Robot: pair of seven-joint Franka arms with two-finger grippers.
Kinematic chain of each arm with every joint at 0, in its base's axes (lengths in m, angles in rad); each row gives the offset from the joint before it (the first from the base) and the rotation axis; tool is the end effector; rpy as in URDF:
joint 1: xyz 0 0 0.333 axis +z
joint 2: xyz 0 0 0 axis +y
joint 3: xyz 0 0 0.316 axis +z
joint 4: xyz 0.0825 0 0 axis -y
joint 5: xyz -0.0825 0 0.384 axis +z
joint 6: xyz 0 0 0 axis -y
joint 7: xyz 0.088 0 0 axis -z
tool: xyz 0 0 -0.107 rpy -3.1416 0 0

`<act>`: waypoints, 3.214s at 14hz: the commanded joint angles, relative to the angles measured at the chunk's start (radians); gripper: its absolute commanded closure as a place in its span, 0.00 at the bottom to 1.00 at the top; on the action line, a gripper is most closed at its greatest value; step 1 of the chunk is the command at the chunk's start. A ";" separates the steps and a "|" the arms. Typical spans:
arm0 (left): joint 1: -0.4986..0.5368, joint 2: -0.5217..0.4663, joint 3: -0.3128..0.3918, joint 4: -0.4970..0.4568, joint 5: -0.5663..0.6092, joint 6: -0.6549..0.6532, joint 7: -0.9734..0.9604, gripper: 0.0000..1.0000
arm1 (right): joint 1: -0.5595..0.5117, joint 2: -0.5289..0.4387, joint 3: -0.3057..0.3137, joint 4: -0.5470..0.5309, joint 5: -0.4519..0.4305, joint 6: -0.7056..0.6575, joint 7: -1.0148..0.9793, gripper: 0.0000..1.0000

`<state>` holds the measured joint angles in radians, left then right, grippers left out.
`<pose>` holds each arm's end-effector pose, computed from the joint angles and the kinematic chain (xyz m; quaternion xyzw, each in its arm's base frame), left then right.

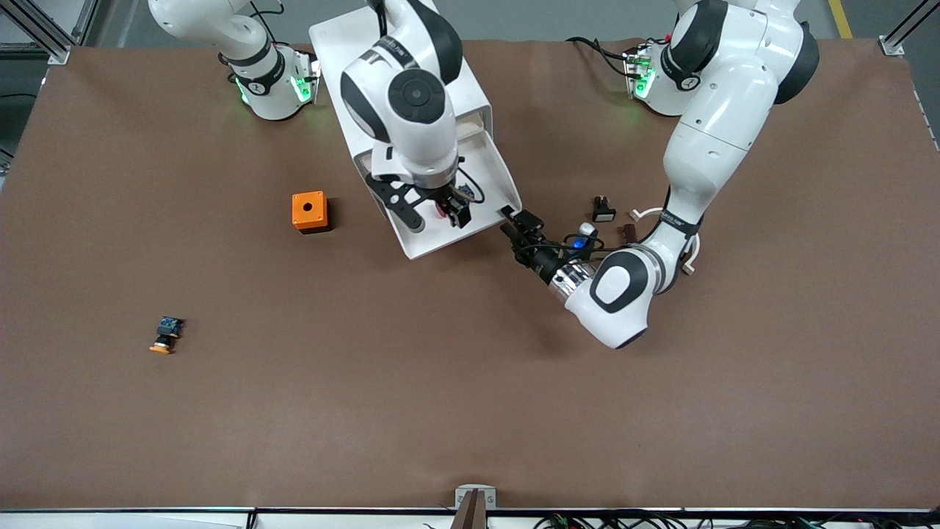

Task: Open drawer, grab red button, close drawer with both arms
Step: 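Lower the right gripper into the drawer and grasp the red button, then lift the red button out with the right gripper while the left gripper pushes the drawer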

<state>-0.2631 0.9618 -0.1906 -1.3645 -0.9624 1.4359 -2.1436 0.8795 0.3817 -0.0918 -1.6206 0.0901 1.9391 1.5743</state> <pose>0.5609 -0.3527 0.1667 -0.3994 -0.6614 0.5974 0.2147 0.4556 0.4757 0.3985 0.9172 -0.3965 -0.0341 0.0191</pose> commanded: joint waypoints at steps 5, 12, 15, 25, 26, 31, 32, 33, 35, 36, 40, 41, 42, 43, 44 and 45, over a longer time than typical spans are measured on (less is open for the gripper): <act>0.030 0.009 0.002 0.099 -0.033 -0.009 0.123 0.00 | 0.065 0.008 -0.013 -0.103 0.007 0.145 0.059 0.00; 0.079 -0.005 0.020 0.156 0.045 -0.035 0.634 0.00 | 0.079 0.022 -0.013 -0.108 0.007 0.146 0.104 0.03; 0.078 -0.087 0.020 0.156 0.155 -0.034 0.911 0.00 | 0.095 0.034 -0.013 -0.108 0.005 0.149 0.136 0.05; 0.019 -0.327 -0.003 0.113 0.542 0.222 1.248 0.00 | 0.101 0.043 -0.013 -0.108 0.003 0.144 0.133 0.52; 0.001 -0.342 -0.003 0.090 0.572 0.262 1.248 0.00 | 0.101 0.043 -0.013 -0.108 0.003 0.144 0.133 0.64; -0.088 -0.431 -0.003 -0.117 0.763 0.515 1.234 0.00 | 0.088 0.031 -0.016 -0.093 0.003 0.127 0.116 1.00; -0.103 -0.428 -0.003 -0.125 0.796 0.518 1.231 0.00 | 0.078 0.026 -0.019 -0.078 0.003 0.120 0.106 1.00; -0.119 -0.425 -0.003 -0.142 0.839 0.532 1.228 0.00 | 0.058 0.026 -0.017 -0.055 0.005 0.103 0.080 1.00; -0.139 -0.420 -0.003 -0.175 0.907 0.578 1.223 0.00 | 0.010 0.022 -0.017 0.019 0.007 -0.001 0.002 1.00; -0.148 -0.414 -0.003 -0.192 0.941 0.604 1.205 0.00 | -0.022 0.019 -0.017 0.048 0.007 -0.058 -0.076 1.00; -0.168 -0.403 -0.003 -0.199 0.964 0.615 1.044 0.00 | -0.181 -0.020 -0.019 0.054 0.007 -0.130 -0.405 1.00; -0.172 -0.402 -0.003 -0.197 0.964 0.615 1.010 0.00 | -0.227 -0.026 -0.020 0.039 0.005 -0.143 -0.498 1.00; -0.185 -0.397 -0.003 -0.196 0.964 0.617 0.983 0.00 | -0.275 -0.035 -0.020 0.015 0.005 -0.140 -0.583 1.00; -0.195 -0.393 -0.003 -0.194 0.964 0.615 0.964 0.00 | -0.328 -0.043 -0.020 -0.005 0.005 -0.135 -0.679 1.00; -0.208 -0.393 -0.004 -0.193 0.964 0.615 0.946 0.00 | -0.379 -0.043 -0.022 -0.016 0.003 -0.134 -0.774 1.00; -0.217 -0.403 -0.007 -0.196 0.964 0.615 0.929 0.00 | -0.422 -0.043 -0.022 -0.027 -0.006 -0.129 -0.850 1.00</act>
<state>-0.4558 0.5770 -0.1967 -1.5466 -0.0219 2.0391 -1.1648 0.5408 0.3712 -0.1323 -1.5954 0.0890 1.8006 0.8624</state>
